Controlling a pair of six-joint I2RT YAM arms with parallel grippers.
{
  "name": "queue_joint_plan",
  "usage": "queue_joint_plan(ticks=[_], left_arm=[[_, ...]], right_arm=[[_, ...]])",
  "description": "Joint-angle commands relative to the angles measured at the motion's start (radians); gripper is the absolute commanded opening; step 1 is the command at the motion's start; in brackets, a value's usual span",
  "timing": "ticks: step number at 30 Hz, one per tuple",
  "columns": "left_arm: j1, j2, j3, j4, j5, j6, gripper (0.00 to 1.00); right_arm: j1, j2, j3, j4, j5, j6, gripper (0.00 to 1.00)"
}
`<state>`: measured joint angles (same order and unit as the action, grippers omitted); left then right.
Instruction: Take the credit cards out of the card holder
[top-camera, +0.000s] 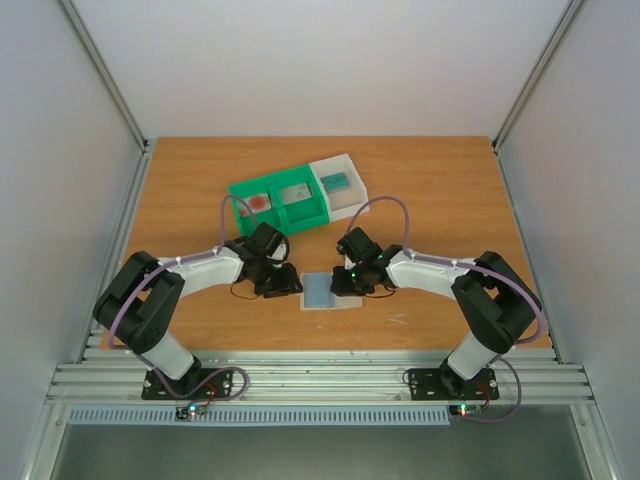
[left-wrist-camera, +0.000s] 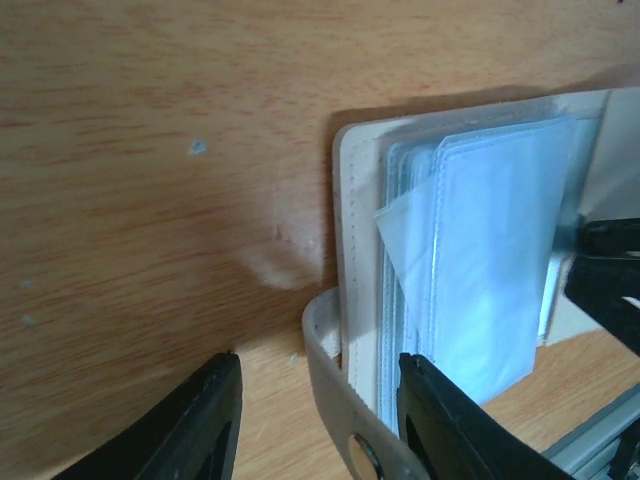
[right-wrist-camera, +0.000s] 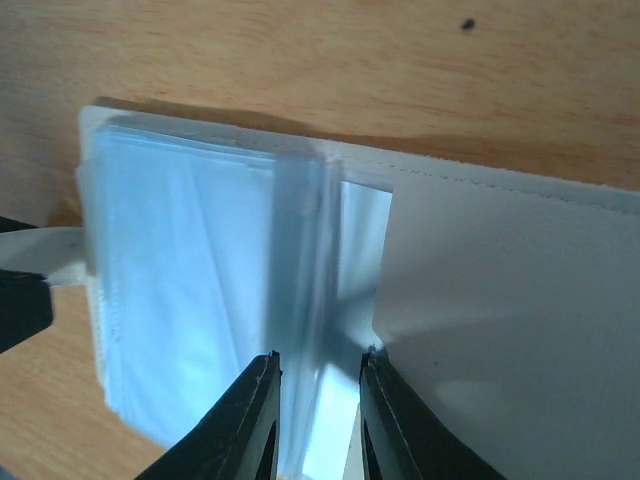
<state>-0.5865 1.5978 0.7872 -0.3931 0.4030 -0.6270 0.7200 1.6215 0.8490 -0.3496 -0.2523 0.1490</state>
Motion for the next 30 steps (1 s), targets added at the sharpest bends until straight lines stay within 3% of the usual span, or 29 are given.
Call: queue_joint_plan(ticks=[1,12,17,23,30], left_arm=[[0.002,0.020,-0.016,0.093,0.032,0.002,0.44],[0.002,0.019,-0.026,0.147,0.050,0.000,0.37],[-0.001,-0.007,-0.047,0.177,0.044,-0.025,0.27],[-0.001,-0.083,-0.071,0.167,0.043,-0.039,0.02],[-0.001,-0.181,-0.107,0.159,0.054,-0.072,0.00]], right_arm=[[0.006,0.032,-0.037,0.070,0.034,0.033,0.23],[0.006,0.042,-0.080,0.122,0.016,0.058,0.23],[0.006,0.043,-0.079,0.123,0.004,0.052,0.23],[0.006,0.011,-0.069,0.095,-0.015,0.047,0.27],[0.008,-0.055,-0.091,0.110,-0.090,0.057,0.34]])
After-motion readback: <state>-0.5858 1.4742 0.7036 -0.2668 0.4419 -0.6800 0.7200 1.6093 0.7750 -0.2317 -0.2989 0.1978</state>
